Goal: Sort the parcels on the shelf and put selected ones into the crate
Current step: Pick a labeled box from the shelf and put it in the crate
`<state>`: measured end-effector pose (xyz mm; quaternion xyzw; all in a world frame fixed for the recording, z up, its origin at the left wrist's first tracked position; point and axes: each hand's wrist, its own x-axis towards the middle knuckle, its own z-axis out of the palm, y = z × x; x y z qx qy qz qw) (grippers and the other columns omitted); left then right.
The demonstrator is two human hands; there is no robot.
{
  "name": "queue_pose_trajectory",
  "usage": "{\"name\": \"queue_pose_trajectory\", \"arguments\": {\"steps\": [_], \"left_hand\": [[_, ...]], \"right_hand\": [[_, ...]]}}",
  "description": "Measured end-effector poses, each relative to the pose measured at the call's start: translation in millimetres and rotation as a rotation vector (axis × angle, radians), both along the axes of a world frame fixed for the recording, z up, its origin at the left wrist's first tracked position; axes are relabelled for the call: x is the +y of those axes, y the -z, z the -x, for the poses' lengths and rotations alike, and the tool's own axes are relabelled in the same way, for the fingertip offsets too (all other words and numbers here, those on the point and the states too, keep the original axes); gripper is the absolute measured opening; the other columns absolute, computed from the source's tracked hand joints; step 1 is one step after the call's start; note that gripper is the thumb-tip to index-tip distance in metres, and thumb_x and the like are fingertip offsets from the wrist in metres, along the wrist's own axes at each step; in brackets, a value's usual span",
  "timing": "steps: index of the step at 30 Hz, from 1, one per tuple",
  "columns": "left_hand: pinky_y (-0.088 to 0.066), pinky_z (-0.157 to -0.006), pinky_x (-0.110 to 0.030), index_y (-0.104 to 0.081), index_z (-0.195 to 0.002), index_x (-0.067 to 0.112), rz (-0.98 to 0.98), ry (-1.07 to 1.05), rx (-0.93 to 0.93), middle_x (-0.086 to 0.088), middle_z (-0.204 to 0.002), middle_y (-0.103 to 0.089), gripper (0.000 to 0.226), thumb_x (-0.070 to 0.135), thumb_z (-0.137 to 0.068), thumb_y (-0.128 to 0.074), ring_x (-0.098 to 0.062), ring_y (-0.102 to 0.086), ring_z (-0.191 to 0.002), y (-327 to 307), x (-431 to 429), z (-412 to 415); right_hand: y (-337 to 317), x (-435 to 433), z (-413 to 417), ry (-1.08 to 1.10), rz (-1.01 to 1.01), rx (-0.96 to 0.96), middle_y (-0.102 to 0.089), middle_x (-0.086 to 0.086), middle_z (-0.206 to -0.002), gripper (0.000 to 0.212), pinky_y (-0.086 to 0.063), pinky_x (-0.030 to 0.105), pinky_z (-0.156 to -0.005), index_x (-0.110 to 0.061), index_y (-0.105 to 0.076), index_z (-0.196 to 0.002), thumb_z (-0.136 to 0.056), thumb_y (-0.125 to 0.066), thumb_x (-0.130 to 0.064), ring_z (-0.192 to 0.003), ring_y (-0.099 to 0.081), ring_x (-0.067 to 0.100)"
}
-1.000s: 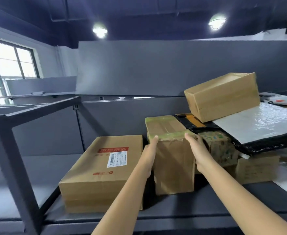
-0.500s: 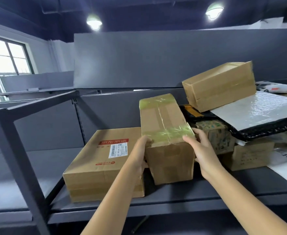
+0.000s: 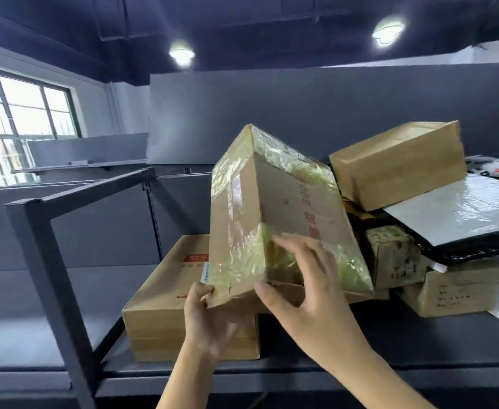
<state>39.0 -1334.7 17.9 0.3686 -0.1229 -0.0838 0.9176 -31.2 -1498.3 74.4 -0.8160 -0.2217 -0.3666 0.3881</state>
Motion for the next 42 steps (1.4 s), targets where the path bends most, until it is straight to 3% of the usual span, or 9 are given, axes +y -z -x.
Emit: {"name": "queue_pose_trajectory", "arguments": {"steps": [4, 7, 11, 17, 23, 25, 28, 35, 42], "left_hand": [[-0.058, -0.071, -0.034, -0.074, -0.098, 0.005, 0.102, -0.046, -0.067, -0.015, -0.091, -0.070, 0.063, 0.028, -0.039, -0.077, -0.028, -0.069, -0.079, 0.2, 0.8, -1.4], [-0.059, -0.069, -0.035, -0.075, -0.098, 0.008, 0.136, -0.075, -0.172, -0.014, -0.096, -0.071, 0.065, 0.031, -0.038, -0.081, -0.028, -0.070, -0.083, -9.3, -0.3, 1.4], [-0.047, -0.093, -0.042, -0.070, -0.106, 0.007, 0.073, -0.096, -0.258, -0.018, -0.114, -0.063, 0.076, 0.029, -0.034, -0.083, -0.034, -0.058, -0.107, -30.7, -11.1, 1.7], [-0.041, -0.106, -0.039, -0.040, -0.140, 0.015, -0.415, -0.236, -0.551, -0.004, -0.133, -0.058, 0.083, 0.029, -0.061, -0.057, -0.024, -0.049, -0.127, -47.9, -43.7, 2.6], [-0.016, -0.120, -0.047, -0.028, -0.148, 0.037, -0.836, -0.379, -0.776, 0.005, -0.156, -0.029, 0.067, 0.064, -0.088, -0.036, -0.015, -0.019, -0.147, -56.1, -69.8, -13.5], [-0.014, -0.121, -0.037, -0.035, -0.138, 0.054, -0.806, -0.334, -0.768, 0.024, -0.151, -0.032, 0.047, 0.050, -0.091, -0.038, 0.000, -0.019, -0.144, -57.9, -72.6, -10.3], [-0.020, -0.119, -0.047, -0.036, -0.137, 0.050, -0.823, -0.426, -0.779, 0.037, -0.142, -0.038, 0.051, 0.034, -0.090, -0.048, 0.003, -0.029, -0.140, -59.9, -77.5, -12.2], [-0.008, -0.121, -0.041, -0.003, -0.145, 0.050, -0.895, -0.495, -0.470, 0.014, -0.157, -0.004, 0.120, 0.062, -0.046, -0.071, -0.008, 0.001, -0.147, -64.9, -84.5, -16.2], [-0.020, -0.118, -0.044, -0.005, -0.149, 0.041, -0.940, -0.531, -0.400, 0.007, -0.152, -0.022, 0.134, 0.066, -0.038, -0.074, -0.018, -0.020, -0.142, -55.9, -79.3, -24.2]], "right_hand": [[-5.7, 8.1, -1.8, -0.011, 0.055, -0.075, -0.041, -0.020, -0.127, 0.055, -0.032, 0.034, -0.105, -0.034, -0.046, -0.126, -0.079, -0.051, -0.063, -0.123, -0.035, 0.004], [-9.2, 5.1, -2.0, -0.045, -0.019, -0.047, -0.038, -0.021, -0.123, 0.058, -0.029, 0.014, -0.101, -0.038, -0.042, -0.121, -0.075, -0.051, -0.071, -0.122, -0.035, 0.000], [-19.4, -18.6, -7.7, -0.105, -0.191, 0.036, -0.042, -0.015, -0.122, 0.055, -0.032, 0.003, -0.092, -0.047, -0.036, -0.119, -0.071, -0.053, -0.068, -0.116, -0.041, -0.008], [-32.9, -76.7, -34.2, -0.256, -0.436, 0.154, -0.051, -0.019, -0.135, 0.067, -0.038, 0.045, -0.109, -0.055, -0.046, -0.125, -0.063, -0.072, -0.059, -0.128, -0.047, 0.007], [-17.8, -114.7, -45.8, -0.414, -0.778, 0.195, -0.059, -0.005, -0.133, 0.066, -0.051, 0.031, -0.093, -0.038, -0.050, -0.132, -0.072, -0.075, -0.040, -0.119, -0.058, 0.014], [-8.5, -122.2, -46.5, -0.485, -0.914, 0.225, -0.066, -0.002, -0.122, 0.054, -0.058, 0.028, -0.076, -0.033, -0.050, -0.133, -0.081, -0.060, -0.023, -0.102, -0.066, 0.016], [6.0, -128.4, -48.8, -0.521, -1.011, 0.242, -0.069, -0.003, -0.114, 0.054, -0.057, 0.030, -0.067, -0.033, -0.048, -0.135, -0.083, -0.054, -0.018, -0.092, -0.068, 0.016], [19.6, -140.1, -52.1, -0.576, -1.079, 0.206, -0.067, -0.002, -0.110, 0.044, -0.056, 0.035, -0.065, -0.028, -0.048, -0.136, -0.098, -0.033, -0.010, -0.090, -0.067, 0.017], [24.9, -143.8, -57.1, -0.606, -1.050, 0.267, -0.065, -0.002, -0.116, 0.043, -0.054, 0.034, -0.067, -0.032, -0.051, -0.133, -0.100, -0.030, -0.013, -0.093, -0.067, 0.017]]}}
